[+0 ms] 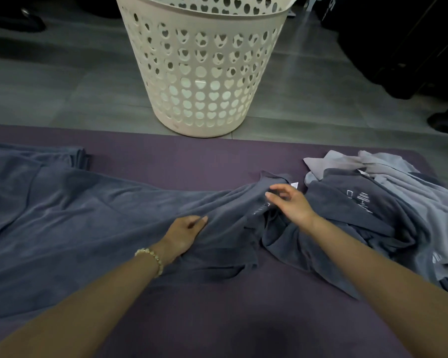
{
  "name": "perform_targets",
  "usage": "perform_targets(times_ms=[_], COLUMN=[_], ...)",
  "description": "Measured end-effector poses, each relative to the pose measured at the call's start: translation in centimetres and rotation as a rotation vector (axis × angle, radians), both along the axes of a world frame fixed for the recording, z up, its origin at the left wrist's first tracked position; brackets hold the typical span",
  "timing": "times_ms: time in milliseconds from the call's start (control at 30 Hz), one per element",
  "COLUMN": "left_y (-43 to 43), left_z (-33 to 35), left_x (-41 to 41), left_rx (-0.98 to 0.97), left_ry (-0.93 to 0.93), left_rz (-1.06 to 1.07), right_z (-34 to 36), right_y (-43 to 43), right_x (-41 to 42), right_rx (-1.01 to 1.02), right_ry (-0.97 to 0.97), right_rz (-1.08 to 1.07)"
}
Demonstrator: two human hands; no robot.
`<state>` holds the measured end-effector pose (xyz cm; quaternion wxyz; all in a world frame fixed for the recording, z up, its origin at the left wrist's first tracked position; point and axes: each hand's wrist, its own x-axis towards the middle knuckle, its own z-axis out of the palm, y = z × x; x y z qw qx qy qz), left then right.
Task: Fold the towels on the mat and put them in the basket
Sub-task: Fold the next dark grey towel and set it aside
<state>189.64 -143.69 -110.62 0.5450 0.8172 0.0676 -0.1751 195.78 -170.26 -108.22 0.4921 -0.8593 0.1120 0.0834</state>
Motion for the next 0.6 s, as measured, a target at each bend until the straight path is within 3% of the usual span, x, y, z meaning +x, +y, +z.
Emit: perform_targets(times_ms=[167, 333, 467, 600], left_y=[5.8, 7.8, 8.3, 8.9], left_z=[-1.7, -3.0, -2.7, -1.2], left_x=[-0.9, -1.7, -2.1, -2.4], left_rx=[0.19, 0.158, 0.126, 0.064], left_ry=[-0.042, -0.059, -0.102, -0.107], left_rz=[0.056, 0.12, 0.106, 0.116], right_z=[-2.1, -3.0, -3.4, -3.3], right_y=[1.2, 3.7, 5.8, 6.4], right_x=[4.3, 7.6, 8.6, 9.2], right_rx=[-0.275, -0.385, -0.625, -0.522], right_ry=[-0.02, 0.121, 0.159, 0.144], right_rz=[0.029, 0.12, 0.165, 0.118])
